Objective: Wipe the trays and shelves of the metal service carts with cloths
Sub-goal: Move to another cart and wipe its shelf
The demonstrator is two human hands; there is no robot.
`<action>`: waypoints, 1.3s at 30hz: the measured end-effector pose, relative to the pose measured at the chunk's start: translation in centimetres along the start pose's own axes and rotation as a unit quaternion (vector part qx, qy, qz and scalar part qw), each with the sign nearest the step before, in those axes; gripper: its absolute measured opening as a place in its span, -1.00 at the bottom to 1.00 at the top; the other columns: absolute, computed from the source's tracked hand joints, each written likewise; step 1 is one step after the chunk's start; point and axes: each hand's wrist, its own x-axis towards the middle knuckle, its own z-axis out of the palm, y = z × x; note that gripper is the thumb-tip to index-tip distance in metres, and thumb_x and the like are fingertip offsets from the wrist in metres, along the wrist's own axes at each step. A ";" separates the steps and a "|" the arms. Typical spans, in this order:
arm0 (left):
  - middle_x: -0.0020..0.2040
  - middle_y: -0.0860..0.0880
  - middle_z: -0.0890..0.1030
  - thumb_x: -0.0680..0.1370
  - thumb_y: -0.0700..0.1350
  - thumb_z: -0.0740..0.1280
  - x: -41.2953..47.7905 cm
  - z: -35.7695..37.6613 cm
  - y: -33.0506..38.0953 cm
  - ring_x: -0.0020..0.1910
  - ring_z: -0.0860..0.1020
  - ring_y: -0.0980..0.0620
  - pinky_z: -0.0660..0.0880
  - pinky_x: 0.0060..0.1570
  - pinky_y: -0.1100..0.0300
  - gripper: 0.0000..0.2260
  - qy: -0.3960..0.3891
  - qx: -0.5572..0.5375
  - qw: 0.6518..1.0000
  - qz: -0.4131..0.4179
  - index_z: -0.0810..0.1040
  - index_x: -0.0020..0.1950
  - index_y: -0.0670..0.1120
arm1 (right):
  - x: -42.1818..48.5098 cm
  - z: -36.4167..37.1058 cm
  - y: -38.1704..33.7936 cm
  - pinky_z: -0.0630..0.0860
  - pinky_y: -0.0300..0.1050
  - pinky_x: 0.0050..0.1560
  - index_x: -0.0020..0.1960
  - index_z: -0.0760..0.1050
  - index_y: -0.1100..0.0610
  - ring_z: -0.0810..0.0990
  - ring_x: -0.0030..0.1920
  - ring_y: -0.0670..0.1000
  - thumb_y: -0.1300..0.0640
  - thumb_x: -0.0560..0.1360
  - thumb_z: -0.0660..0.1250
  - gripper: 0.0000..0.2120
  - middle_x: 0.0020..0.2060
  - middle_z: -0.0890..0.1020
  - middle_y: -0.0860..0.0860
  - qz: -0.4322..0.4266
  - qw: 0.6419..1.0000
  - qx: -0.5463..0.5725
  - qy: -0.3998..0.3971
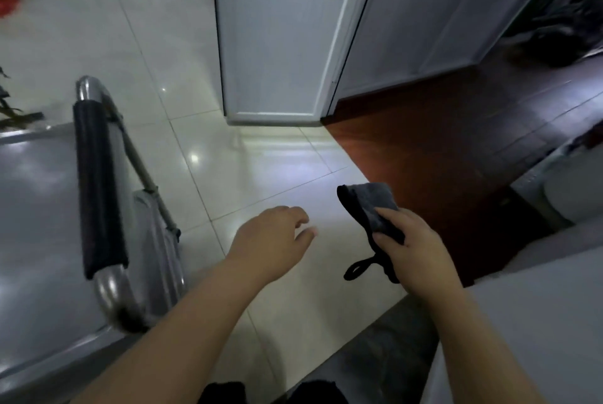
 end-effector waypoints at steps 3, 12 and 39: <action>0.10 0.14 0.57 0.55 0.18 0.18 6.6 0.2 1.4 0.05 0.51 0.12 0.44 -0.07 0.19 -0.70 0.001 0.010 1.000 -0.014 0.51 0.16 0.08 | 6.0 -2.3 1.9 0.52 0.00 0.06 0.31 0.47 0.00 0.52 0.06 -0.02 0.17 0.50 0.34 -0.62 0.13 0.48 -0.10 0.000 1.000 0.013 0.008; 0.03 0.19 0.57 0.52 0.21 0.20 21.4 1.2 1.3 0.00 0.53 0.15 0.45 -0.09 0.16 -0.72 0.059 -0.006 0.988 -0.142 0.52 0.12 0.13 | 26.8 -5.3 4.7 0.45 -0.04 0.09 0.30 0.46 -0.09 0.49 0.10 -0.02 0.09 0.49 0.32 -0.62 0.19 0.48 -0.13 -0.111 0.985 -0.082 -0.105; -0.10 0.19 0.53 0.52 0.17 0.24 40.5 -21.7 -28.2 -0.09 0.53 0.16 0.49 -0.10 0.16 -0.74 0.272 -0.050 0.874 -0.400 0.54 0.08 0.07 | 69.3 19.4 -27.4 0.38 -0.14 0.02 0.33 0.41 -0.16 0.46 0.13 -0.05 0.02 0.53 0.27 -0.63 0.30 0.41 -0.21 -0.387 0.847 -0.200 -0.305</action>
